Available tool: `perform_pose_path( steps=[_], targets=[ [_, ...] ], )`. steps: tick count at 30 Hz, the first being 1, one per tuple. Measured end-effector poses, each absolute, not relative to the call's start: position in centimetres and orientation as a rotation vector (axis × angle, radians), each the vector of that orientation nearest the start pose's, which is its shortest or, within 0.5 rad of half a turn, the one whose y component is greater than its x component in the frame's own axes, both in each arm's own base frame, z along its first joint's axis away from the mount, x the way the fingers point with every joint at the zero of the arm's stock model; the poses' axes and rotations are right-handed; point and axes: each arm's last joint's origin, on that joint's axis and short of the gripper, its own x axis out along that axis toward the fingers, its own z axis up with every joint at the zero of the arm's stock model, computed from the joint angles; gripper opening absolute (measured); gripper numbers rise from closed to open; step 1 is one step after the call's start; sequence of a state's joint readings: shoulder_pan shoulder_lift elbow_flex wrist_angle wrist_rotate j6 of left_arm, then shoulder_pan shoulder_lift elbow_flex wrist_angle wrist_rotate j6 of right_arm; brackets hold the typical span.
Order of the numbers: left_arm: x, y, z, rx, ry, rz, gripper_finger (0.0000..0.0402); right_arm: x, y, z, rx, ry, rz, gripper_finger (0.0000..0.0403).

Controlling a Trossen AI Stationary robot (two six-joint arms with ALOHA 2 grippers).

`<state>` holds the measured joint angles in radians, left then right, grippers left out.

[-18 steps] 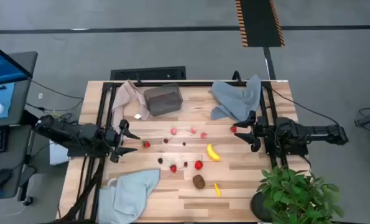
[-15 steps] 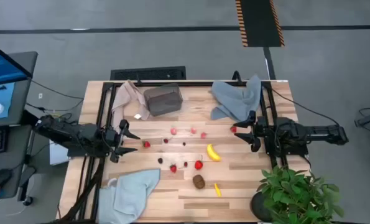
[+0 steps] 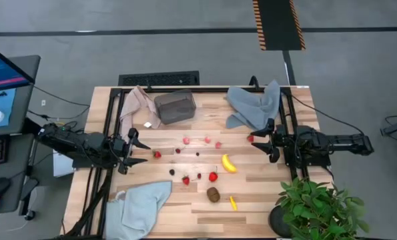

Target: Pick and placing Produce into tupperware

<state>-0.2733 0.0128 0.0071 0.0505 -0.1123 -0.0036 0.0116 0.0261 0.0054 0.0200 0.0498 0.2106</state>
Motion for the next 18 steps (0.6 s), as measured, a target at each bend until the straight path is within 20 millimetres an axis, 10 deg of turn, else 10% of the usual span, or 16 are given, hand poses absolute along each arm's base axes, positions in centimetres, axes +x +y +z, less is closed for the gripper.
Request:
perform_pose_path(
  steps=[18],
  targets=[
    [9.50,-2.33,16.98,-0.007,-0.044,-0.161,0.0226,9.90,-0.03,16.52,0.210,-0.003,-0.038,0.0260]
  ],
)
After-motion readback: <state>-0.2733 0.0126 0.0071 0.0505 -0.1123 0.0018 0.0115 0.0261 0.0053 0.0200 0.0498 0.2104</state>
